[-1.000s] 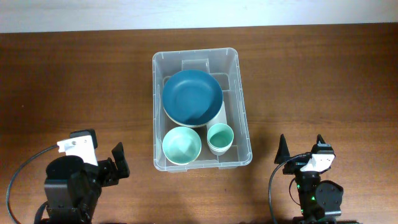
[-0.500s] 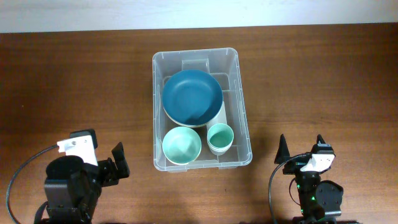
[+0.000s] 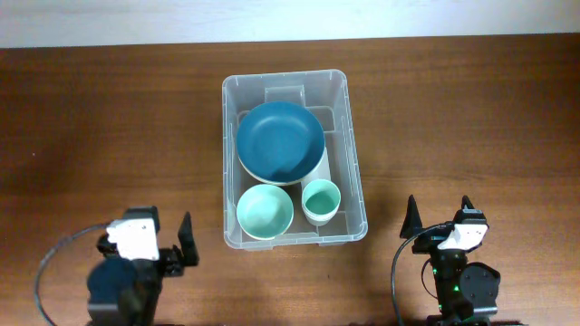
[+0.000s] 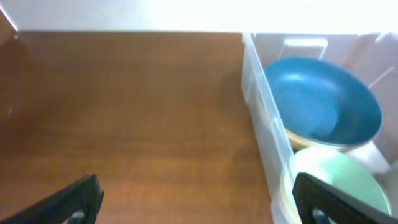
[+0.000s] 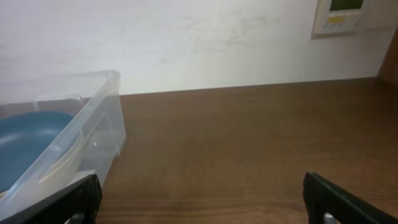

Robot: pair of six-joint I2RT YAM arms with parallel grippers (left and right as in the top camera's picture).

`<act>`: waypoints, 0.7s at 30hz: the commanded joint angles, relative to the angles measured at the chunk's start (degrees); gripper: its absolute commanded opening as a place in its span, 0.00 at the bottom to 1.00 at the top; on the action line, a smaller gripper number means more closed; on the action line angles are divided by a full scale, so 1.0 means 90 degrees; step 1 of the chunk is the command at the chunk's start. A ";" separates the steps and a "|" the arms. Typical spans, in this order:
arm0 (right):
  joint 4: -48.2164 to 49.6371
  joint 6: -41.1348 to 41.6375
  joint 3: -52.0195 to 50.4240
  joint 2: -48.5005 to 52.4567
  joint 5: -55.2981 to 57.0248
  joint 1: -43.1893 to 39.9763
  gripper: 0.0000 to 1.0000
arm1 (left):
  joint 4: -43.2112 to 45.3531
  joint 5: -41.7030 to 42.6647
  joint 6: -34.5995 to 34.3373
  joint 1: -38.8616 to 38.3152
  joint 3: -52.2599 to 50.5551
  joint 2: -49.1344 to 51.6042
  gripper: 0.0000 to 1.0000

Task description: Pack container

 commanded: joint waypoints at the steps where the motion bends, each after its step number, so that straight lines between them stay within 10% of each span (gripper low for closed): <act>1: -0.0058 -0.0044 -0.0029 -0.0034 -0.0012 -0.0041 0.99 | 0.0806 0.0194 0.0386 -0.0124 -0.1088 -0.0950 1.00; 13: -0.0058 -0.0044 -0.0029 -0.0034 -0.0012 -0.0041 0.99 | 0.4716 -0.0194 0.0646 -0.0384 -0.3524 -0.1887 1.00; 21: -0.0061 -0.0044 -0.0029 -0.0034 -0.0012 -0.0041 0.99 | 0.4063 -0.0153 0.1027 -0.0379 -0.3701 -0.2064 1.00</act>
